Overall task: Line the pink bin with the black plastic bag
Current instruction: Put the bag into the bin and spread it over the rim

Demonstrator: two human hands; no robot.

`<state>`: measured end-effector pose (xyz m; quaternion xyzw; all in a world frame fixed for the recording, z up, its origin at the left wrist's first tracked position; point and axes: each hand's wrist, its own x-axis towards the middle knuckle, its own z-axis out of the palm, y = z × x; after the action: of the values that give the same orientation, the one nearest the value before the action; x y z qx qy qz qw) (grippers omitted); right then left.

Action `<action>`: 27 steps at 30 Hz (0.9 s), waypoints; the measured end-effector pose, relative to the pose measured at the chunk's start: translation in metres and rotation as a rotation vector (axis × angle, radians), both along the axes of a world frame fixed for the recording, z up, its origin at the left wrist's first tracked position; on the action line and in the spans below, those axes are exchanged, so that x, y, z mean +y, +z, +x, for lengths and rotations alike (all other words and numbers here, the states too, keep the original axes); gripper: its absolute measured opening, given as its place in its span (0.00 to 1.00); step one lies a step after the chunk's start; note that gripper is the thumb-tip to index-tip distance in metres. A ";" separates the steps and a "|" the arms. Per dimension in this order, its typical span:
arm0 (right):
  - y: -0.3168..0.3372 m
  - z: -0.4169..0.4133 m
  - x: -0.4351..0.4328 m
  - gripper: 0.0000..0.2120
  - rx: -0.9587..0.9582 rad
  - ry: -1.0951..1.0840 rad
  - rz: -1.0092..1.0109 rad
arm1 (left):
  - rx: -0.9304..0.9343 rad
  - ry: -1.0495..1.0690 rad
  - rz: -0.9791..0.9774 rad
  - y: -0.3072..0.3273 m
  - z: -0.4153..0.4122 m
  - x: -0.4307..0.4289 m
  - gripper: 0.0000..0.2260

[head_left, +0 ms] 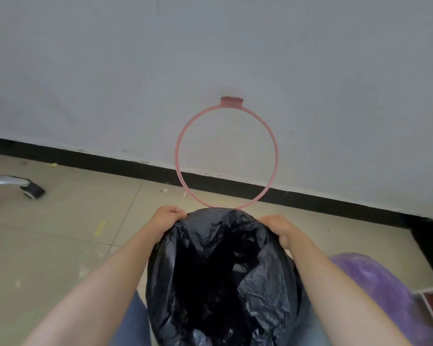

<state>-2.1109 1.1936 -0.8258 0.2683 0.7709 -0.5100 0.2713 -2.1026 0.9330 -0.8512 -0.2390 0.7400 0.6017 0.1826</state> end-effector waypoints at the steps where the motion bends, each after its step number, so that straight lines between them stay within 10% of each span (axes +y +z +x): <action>1: -0.001 0.000 0.001 0.11 -0.047 0.018 0.018 | -0.015 -0.005 -0.016 -0.002 -0.002 0.000 0.11; 9: 0.008 0.044 0.004 0.16 0.652 0.350 0.556 | 0.291 -0.117 -0.530 0.017 0.027 -0.014 0.18; 13: -0.003 0.065 0.006 0.25 0.442 0.517 0.477 | 0.066 -0.303 -0.336 0.023 0.065 0.000 0.26; 20: -0.010 0.033 0.002 0.17 0.458 0.390 0.518 | -0.067 0.107 0.129 0.014 0.061 -0.002 0.09; 27: 0.003 0.007 0.006 0.29 0.435 0.518 0.846 | 0.171 -0.019 -0.199 0.021 0.066 0.007 0.25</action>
<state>-2.1043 1.1991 -0.8230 0.0438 0.9882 -0.1153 0.0906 -2.0370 0.9397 -0.8305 -0.1966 0.8111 0.5417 0.0999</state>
